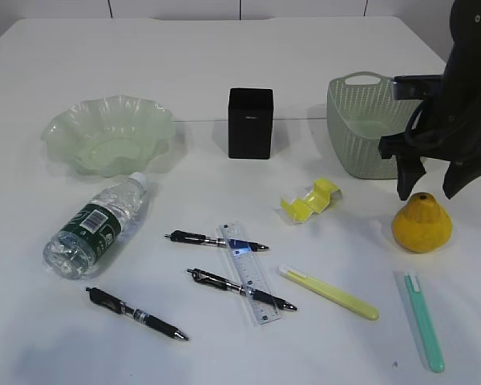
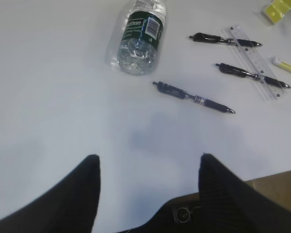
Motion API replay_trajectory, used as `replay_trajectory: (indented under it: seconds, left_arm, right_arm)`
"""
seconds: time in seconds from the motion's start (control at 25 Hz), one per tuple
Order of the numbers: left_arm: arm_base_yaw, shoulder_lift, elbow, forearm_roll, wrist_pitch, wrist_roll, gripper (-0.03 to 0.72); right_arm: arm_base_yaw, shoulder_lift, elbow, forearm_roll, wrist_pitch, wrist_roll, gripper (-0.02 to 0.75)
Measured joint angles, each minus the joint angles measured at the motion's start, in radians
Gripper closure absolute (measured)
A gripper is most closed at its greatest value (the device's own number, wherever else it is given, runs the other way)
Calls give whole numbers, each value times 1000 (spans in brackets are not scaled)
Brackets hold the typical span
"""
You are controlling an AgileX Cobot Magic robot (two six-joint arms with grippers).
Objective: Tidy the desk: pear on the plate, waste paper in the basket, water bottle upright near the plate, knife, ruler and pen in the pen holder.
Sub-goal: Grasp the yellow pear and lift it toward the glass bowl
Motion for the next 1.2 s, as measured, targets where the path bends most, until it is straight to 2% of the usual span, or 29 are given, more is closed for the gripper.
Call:
replay_trajectory:
  seconds: [0.6,1.2]
  left_arm:
    - [0,145,-163,0,-38,6,233]
    - [0,161,-167,0,-51,13,233]
  right_arm:
    - [0,36,0,-8,2,1,244]
    - [0,63,0,-32,14,1,244]
